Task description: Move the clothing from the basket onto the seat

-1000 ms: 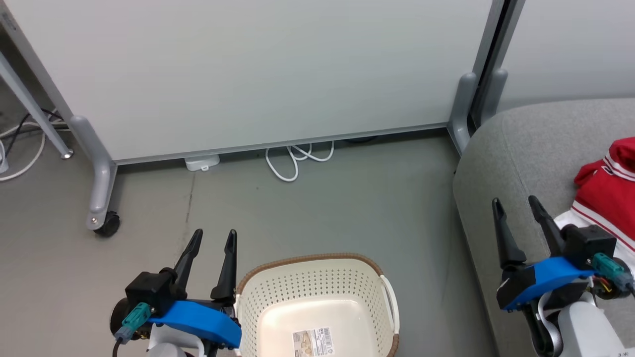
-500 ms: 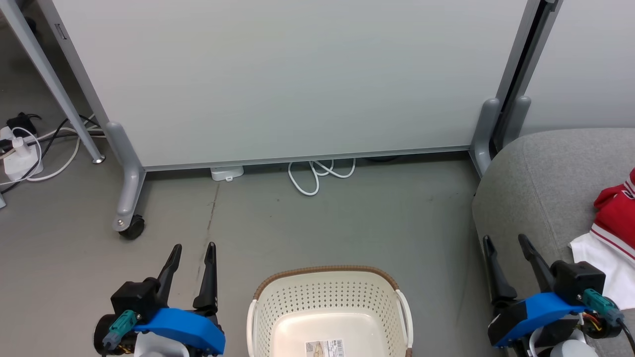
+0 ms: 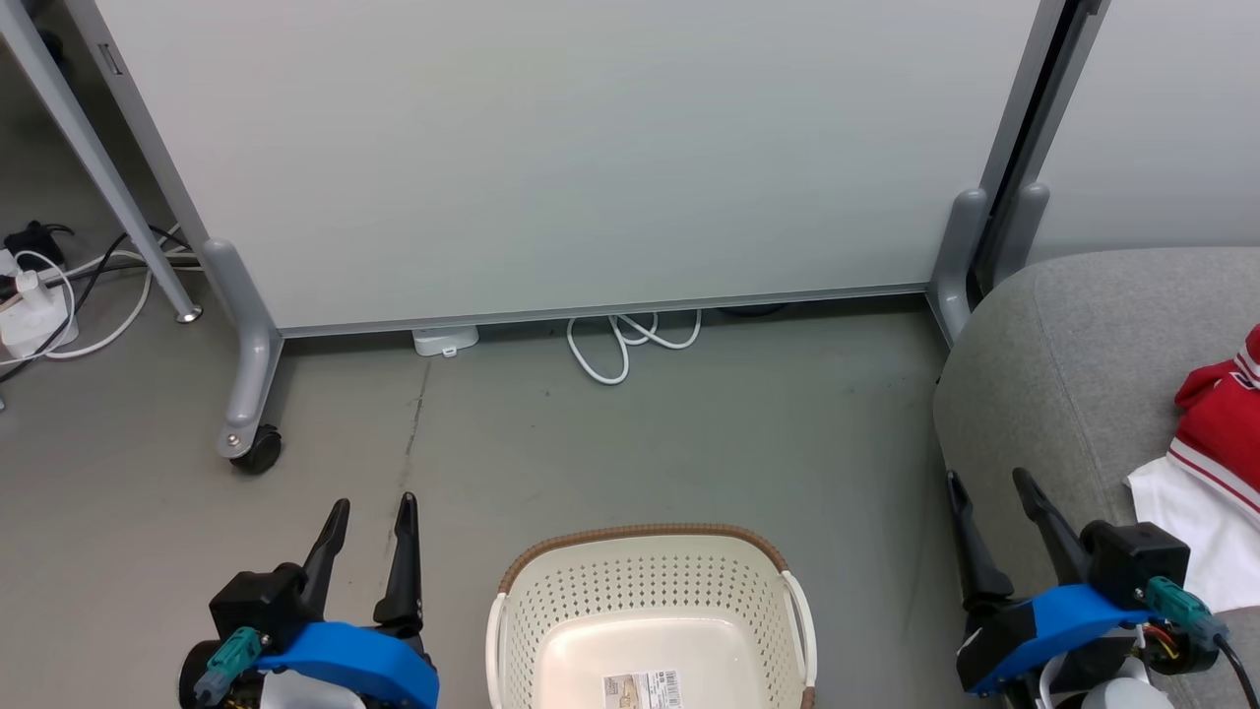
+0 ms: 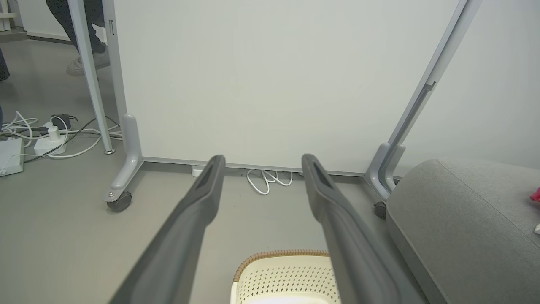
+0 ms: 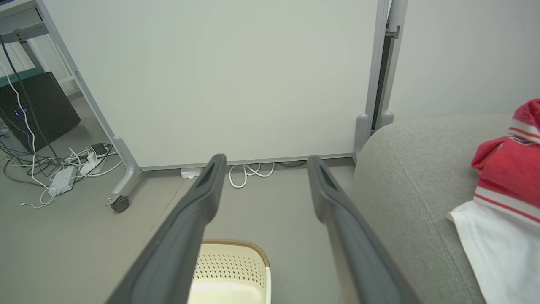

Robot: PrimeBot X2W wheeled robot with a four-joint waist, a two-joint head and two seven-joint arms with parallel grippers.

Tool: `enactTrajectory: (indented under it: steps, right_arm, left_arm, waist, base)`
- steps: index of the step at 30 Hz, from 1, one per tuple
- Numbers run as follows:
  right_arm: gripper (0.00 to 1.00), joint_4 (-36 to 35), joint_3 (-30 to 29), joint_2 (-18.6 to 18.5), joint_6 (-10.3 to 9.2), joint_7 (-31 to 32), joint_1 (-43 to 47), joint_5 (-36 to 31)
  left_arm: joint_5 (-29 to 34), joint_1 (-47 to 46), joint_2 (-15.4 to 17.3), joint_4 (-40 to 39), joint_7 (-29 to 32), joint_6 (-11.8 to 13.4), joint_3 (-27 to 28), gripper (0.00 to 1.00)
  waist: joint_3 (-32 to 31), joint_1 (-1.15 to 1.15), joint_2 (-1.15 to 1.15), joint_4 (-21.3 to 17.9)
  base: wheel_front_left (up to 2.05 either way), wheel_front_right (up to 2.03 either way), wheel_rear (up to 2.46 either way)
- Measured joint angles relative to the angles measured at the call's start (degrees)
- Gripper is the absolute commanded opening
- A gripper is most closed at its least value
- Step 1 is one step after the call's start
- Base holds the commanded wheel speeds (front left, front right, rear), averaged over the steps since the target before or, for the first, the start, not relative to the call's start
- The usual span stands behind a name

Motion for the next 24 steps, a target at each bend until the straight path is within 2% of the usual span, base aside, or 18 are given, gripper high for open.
enactTrajectory:
  steps: [6,7,18,24]
  right_arm:
    - [1.0,-0.1,0.2,0.0,0.0,0.4,0.1,0.0]
    - [0.0,0.2,0.2,0.0,0.0,0.4,0.1,0.0]
    - [0.0,5.8,0.2,0.3,0.0,0.8,3.3,0.2]
    - [0.0,5.6,-0.1,0.4,0.0,2.0,3.4,6.5]
  left_arm:
    - [0.0,0.2,-0.2,-0.2,0.0,0.0,0.1,1.0]
    - [0.0,0.3,-0.2,0.1,0.0,0.0,0.1,0.0]
    - [-0.1,6.2,-1.3,5.1,0.4,0.0,-0.1,0.0]
    - [-5.6,6.5,-1.5,4.2,2.2,0.0,0.7,0.0]
  waist:
    - [0.0,0.0,0.0,-0.1]
    - [0.0,0.0,0.0,-0.1]
    - [0.0,0.0,0.0,-0.2]
    - [0.1,0.0,0.0,-0.4]
  base:
    - [0.0,0.0,0.0]
    - [0.0,0.0,0.0]
    - [0.0,0.0,0.0]
    - [0.0,0.0,0.0]
